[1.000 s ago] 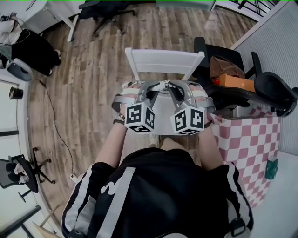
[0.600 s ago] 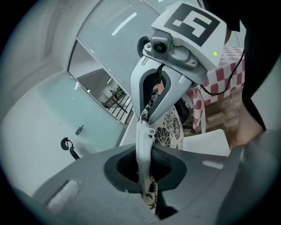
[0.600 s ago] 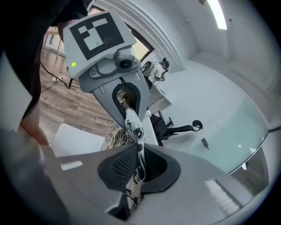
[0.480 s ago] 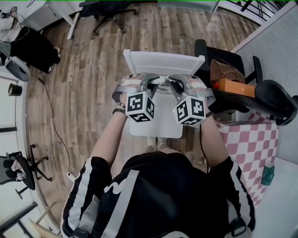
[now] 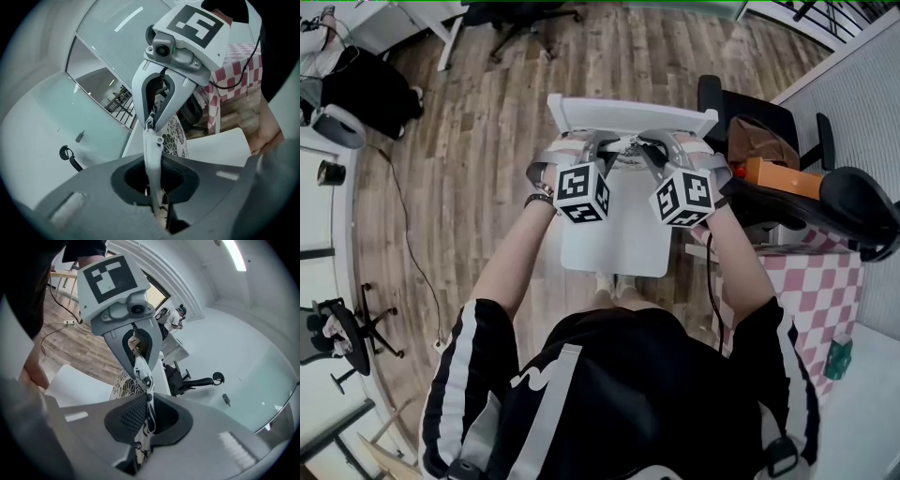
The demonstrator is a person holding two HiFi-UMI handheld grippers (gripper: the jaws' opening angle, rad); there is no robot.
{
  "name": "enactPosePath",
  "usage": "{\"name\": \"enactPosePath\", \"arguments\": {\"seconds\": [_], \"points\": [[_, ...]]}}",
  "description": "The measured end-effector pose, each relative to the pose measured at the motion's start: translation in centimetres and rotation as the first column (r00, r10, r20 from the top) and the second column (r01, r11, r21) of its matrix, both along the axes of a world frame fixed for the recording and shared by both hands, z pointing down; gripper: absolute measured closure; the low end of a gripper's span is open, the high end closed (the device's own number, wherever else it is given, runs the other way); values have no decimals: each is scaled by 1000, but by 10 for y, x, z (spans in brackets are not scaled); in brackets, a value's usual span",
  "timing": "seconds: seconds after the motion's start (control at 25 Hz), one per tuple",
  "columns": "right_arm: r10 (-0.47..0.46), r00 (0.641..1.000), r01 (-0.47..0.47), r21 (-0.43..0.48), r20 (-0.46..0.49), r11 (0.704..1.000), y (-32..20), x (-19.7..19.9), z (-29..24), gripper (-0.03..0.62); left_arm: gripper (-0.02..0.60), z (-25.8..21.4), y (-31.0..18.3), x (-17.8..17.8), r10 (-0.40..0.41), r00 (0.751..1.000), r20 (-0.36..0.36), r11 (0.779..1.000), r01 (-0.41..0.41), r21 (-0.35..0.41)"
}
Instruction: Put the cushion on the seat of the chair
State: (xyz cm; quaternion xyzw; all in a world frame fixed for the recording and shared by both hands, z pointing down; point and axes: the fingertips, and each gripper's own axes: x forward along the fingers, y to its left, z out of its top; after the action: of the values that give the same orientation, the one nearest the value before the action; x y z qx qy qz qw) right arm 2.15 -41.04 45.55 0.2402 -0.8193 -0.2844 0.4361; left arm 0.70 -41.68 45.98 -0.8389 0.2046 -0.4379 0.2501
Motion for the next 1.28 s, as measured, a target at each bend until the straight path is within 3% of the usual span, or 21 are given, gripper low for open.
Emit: {"name": "enactPosePath", "arguments": {"seconds": [0.28, 0.72, 1.28], "points": [[-36, 999, 38, 68, -38, 997, -10, -1, 8, 582, 563, 7, -13, -1, 20, 999, 34, 999, -21, 32], [-104, 988, 111, 56, -118, 992, -2, 2, 41, 582, 563, 40, -7, 3, 69, 995, 75, 997, -72, 35], [-95, 990, 103, 75, -102, 992, -7, 6, 47, 582, 563, 44, -11, 6, 52, 997, 62, 998, -55, 43]]}}
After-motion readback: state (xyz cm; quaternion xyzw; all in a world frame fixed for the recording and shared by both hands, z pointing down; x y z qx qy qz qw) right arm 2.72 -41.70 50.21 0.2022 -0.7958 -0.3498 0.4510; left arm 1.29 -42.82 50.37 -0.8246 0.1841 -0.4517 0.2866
